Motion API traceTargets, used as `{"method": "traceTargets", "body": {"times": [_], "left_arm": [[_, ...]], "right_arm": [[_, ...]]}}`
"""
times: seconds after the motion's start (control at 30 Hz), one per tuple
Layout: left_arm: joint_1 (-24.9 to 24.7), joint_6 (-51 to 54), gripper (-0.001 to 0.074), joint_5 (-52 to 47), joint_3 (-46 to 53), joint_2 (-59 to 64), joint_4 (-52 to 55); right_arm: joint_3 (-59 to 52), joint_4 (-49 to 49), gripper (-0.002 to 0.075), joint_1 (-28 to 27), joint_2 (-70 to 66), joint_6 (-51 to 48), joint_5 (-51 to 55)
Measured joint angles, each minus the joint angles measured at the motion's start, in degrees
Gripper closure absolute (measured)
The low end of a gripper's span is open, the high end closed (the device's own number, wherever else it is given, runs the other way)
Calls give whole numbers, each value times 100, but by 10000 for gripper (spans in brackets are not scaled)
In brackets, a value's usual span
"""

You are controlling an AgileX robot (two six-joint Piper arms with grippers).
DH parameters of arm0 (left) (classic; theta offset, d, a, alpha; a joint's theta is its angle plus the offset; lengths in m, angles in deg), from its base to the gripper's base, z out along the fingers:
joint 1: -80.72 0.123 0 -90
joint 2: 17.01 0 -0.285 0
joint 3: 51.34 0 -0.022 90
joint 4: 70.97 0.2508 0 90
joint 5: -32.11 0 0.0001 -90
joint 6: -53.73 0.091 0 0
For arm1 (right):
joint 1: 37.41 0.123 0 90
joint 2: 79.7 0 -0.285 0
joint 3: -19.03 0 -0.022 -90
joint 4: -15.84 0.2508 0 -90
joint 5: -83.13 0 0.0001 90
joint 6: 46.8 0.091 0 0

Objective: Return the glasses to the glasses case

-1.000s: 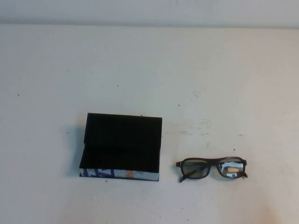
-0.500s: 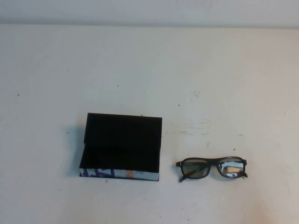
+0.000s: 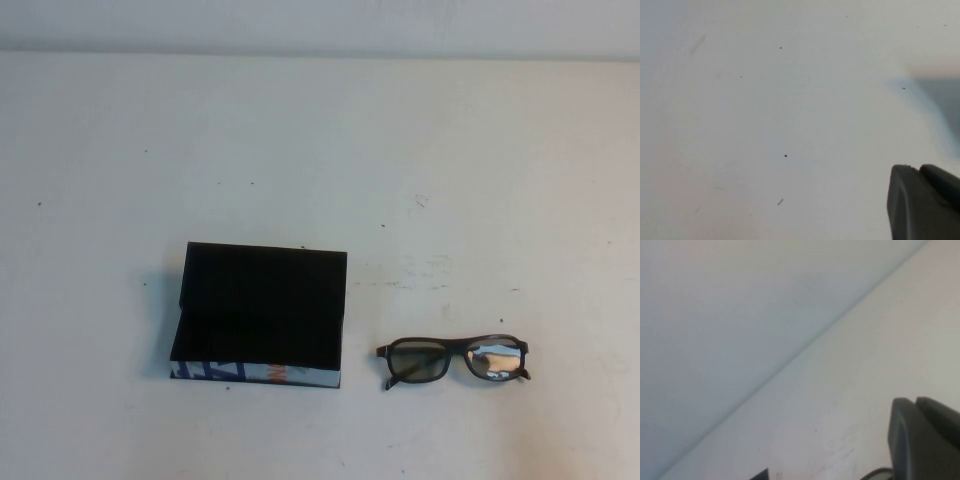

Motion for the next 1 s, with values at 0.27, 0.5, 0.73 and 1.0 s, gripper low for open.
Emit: {"method": "traceTargets", "body": {"times": [0.27,0.5,0.73,1.0], "left_arm": [[0,0,738,0,0,0,0],[0,0,738,0,0,0,0],[0,0,738,0,0,0,0],[0,0,738,0,0,0,0]], "right_arm": [[1196,13,737,0,-1075,-364,1986],[2216,-190,737,0,-2775,-1383,3689],[2718,-634,737,0,-3926,-1922,4239],[3321,-1156,737,817,-4684,-2206,4408]]}}
